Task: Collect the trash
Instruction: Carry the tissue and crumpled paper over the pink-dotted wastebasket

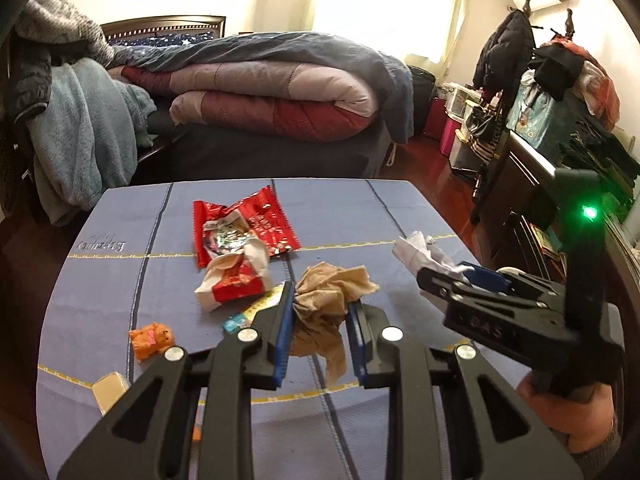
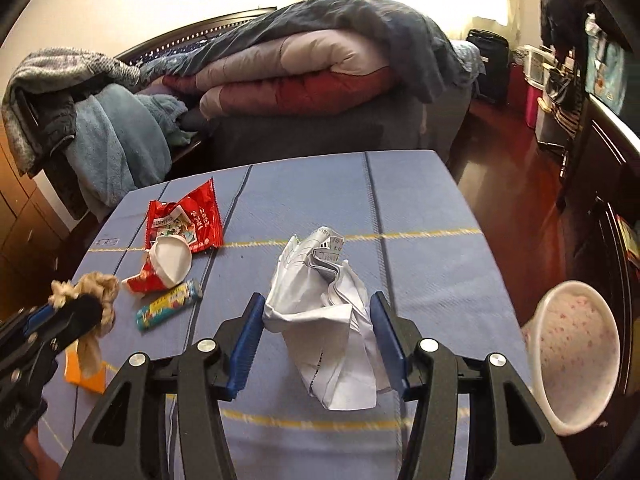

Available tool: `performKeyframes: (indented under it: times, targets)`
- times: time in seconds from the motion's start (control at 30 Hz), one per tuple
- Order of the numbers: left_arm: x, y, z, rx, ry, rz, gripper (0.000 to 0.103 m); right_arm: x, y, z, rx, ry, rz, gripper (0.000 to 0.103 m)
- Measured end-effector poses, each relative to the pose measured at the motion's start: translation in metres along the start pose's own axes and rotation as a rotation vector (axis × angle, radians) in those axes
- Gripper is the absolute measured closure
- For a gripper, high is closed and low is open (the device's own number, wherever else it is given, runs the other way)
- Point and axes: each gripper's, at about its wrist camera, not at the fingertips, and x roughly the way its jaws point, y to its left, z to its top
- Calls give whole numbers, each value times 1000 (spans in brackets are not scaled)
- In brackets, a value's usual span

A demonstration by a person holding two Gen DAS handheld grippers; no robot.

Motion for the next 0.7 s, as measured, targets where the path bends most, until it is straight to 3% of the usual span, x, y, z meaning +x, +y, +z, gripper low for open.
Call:
performKeyframes:
  times: [0.7]
  targets:
    - [-7, -116, 1, 162, -7, -125, 77, -86, -102, -48, 151, -83, -90, 49]
